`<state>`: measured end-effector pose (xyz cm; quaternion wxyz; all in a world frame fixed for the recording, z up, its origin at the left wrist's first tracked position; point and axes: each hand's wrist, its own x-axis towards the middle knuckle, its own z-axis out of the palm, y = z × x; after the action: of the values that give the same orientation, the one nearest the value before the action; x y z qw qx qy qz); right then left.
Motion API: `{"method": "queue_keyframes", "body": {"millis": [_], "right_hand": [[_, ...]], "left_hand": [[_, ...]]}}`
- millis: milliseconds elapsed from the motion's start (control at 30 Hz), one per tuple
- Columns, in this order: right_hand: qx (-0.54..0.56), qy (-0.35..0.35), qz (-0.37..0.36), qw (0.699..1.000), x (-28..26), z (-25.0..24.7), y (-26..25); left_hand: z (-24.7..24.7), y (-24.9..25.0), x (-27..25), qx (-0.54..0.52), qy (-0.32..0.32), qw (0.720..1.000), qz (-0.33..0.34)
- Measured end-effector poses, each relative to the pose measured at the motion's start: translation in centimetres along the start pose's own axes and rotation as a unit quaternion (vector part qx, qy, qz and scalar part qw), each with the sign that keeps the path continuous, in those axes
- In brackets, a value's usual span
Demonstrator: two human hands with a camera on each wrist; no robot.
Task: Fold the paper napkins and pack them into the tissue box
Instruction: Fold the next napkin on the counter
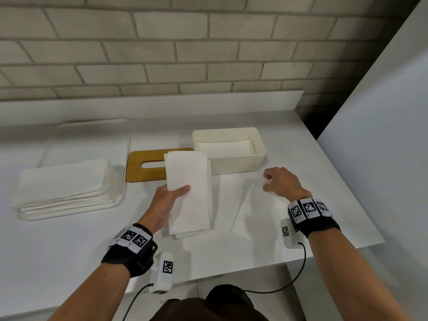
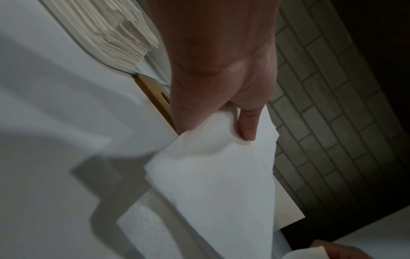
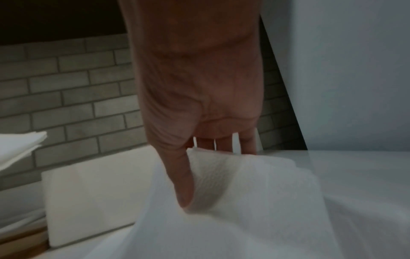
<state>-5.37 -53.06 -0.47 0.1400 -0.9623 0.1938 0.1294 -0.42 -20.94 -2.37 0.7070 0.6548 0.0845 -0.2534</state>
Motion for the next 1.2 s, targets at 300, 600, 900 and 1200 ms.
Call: {"method": "queue_keyframes", "body": {"millis": [300,600,900,1200], "right_hand": [[0.163,-0.060,-0.147,0.974,-2.9,-6.4,-4.4],[0.192,-0.096,-0.249,0.944,-2.5,-8.6,-14.0],[0.320,0.057,-0.218,0.920,-0.3,-2.7,-17.3],[0.699,-0.103,-0.044,0.707,-3.3,3.5,-15.7]], "left_hand": [[0.8,1.9,0.4,0.012,0.009,0.999,0.047],[3.2,4.5,-0.7,-0.016,-0.160,0.987,0.019],[0.1,3.2,-0.9,-0.068,-0.157,0.984,-0.038],[-2.8,4.2,-0.2,-0.299,-0.098,0.949,0.004]]}}
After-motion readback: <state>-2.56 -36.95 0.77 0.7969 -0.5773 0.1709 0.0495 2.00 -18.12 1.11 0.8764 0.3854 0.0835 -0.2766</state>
